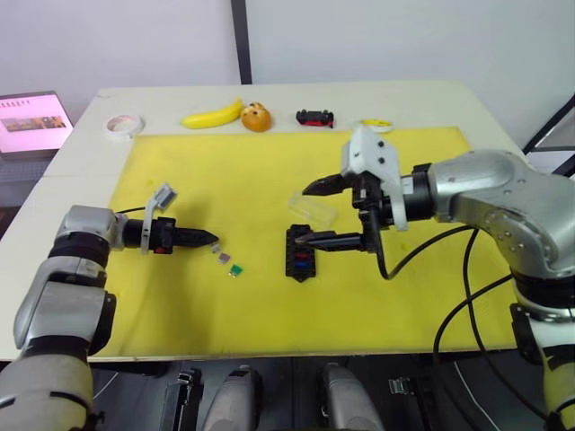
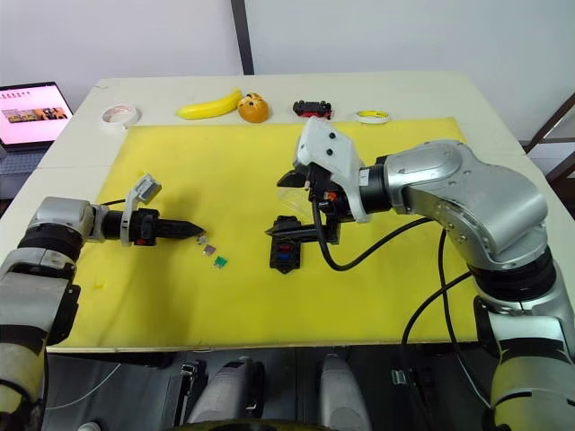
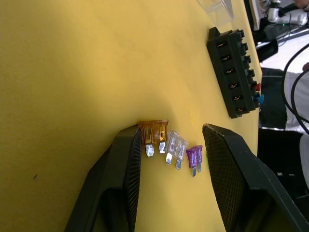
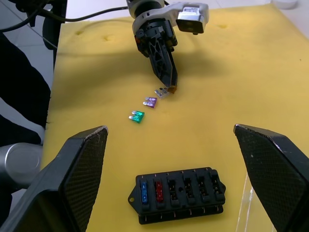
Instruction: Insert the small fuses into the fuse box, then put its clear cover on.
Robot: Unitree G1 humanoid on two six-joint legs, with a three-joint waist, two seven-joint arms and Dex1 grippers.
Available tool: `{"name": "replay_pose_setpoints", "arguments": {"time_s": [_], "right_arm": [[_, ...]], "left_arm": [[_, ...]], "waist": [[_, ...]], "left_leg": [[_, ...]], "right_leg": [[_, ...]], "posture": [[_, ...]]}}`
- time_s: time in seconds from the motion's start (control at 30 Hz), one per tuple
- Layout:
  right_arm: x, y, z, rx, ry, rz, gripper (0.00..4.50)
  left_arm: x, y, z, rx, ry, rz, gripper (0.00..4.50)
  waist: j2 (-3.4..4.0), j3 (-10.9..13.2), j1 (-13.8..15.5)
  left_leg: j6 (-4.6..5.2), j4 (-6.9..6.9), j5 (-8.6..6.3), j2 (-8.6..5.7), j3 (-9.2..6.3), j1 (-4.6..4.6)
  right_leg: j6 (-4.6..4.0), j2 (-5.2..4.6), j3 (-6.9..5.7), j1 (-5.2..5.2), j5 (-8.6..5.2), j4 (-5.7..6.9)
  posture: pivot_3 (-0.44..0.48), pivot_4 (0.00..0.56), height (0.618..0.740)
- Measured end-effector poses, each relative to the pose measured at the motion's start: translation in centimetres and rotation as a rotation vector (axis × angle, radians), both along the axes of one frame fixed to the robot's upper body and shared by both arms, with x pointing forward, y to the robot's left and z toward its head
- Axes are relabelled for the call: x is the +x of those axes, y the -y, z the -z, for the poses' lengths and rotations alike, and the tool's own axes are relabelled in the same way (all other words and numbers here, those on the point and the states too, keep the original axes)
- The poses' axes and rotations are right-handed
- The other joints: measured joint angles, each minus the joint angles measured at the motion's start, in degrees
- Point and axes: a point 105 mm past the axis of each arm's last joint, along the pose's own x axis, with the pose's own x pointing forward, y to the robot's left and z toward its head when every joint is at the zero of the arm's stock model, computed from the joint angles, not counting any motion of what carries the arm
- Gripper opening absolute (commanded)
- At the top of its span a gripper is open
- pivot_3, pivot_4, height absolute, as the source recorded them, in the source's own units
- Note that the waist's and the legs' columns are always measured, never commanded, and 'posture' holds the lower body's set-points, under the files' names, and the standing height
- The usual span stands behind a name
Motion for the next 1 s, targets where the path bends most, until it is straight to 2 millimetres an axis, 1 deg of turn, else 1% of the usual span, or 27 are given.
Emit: {"name": "replay_pose_setpoints", "arguments": {"time_s": [0.17, 0.2, 0.23, 0.53, 0.6, 0.63, 0.67, 0.7, 1.0], "right_arm": [[0.0, -0.1, 0.1, -0.004, -0.001, -0.002, 4.50], [0.0, -0.1, 0.1, -0.005, -0.002, -0.003, 4.50], [0.0, -0.1, 0.1, -0.005, -0.002, -0.003, 4.50], [0.0, -0.1, 0.1, -0.005, -0.001, -0.007, 4.50], [0.0, -0.1, 0.1, -0.004, 0.001, -0.009, 4.50], [0.0, -0.1, 0.1, -0.003, 0.003, -0.010, 4.50], [0.0, -0.1, 0.1, -0.003, 0.004, -0.011, 4.50], [0.0, -0.1, 0.1, -0.002, 0.006, -0.010, 4.50], [0.1, -0.1, 0.1, 0.000, 0.005, -0.011, 4.50]], "left_arm": [[0.0, -0.3, 0.1, -0.005, 0.005, -0.015, 2.12], [0.0, -0.4, 0.2, -0.003, 0.005, -0.018, 1.69], [0.0, -0.4, 0.2, -0.002, 0.005, -0.019, 1.59], [-0.1, -0.9, 0.4, -0.010, 0.001, -0.039, 1.59], [-0.1, -0.9, 0.4, -0.012, 0.000, -0.042, 1.03], [-0.2, -1.0, 0.5, -0.006, -0.002, -0.045, 0.68], [-0.2, -1.2, 0.5, 0.000, -0.005, -0.048, 0.22], [-0.2, -1.3, 0.5, 0.000, -0.005, -0.050, 0.10], [-0.4, -1.4, 0.7, -0.004, -0.001, -0.053, 0.10]], "waist": [[0.00, 0.00, -0.06], [0.00, 0.00, -0.07], [0.00, 0.00, -0.07], [0.00, 0.00, -0.19], [0.00, 0.00, -0.21], [0.00, 0.00, -0.23], [0.00, 0.00, -0.26], [0.00, 0.00, -0.25], [0.00, 0.00, -0.28]], "left_leg": [[0.00, 0.00, 0.00, 0.02, 0.00, 0.00], [0.00, 0.00, 0.00, 0.03, 0.00, 0.00], [0.00, 0.00, 0.00, 0.03, 0.00, 0.00], [0.01, -0.01, -0.01, 0.06, 0.00, 0.00], [0.01, -0.01, -0.01, 0.06, 0.00, 0.00], [0.01, -0.01, -0.01, 0.06, 0.00, 0.00], [0.01, -0.01, -0.01, 0.06, 0.01, 0.00], [0.02, -0.01, -0.01, 0.06, 0.01, 0.00], [0.01, -0.01, -0.01, 0.07, 0.01, 0.00]], "right_leg": [[0.00, 0.04, 0.00, -0.01, 0.00, 0.01], [0.00, 0.05, 0.00, -0.01, 0.00, 0.01], [0.00, 0.05, 0.00, -0.01, 0.00, 0.01], [0.00, 0.08, 0.01, -0.04, 0.00, 0.03], [0.00, 0.09, 0.01, -0.05, 0.00, 0.03], [0.00, 0.09, 0.01, -0.05, 0.00, 0.03], [0.00, 0.09, 0.01, -0.06, 0.00, 0.03], [0.00, 0.09, 0.01, -0.06, 0.00, 0.03], [0.00, 0.09, 0.02, -0.07, 0.00, 0.05]], "posture": [[0.000, 0.150, 0.740], [0.000, 0.150, 0.740], [0.000, 0.150, 0.740], [0.000, 0.150, 0.740], [0.000, 0.150, 0.740], [0.000, 0.150, 0.740], [0.000, 0.150, 0.740], [0.000, 0.150, 0.740], [0.000, 0.150, 0.740]]}}
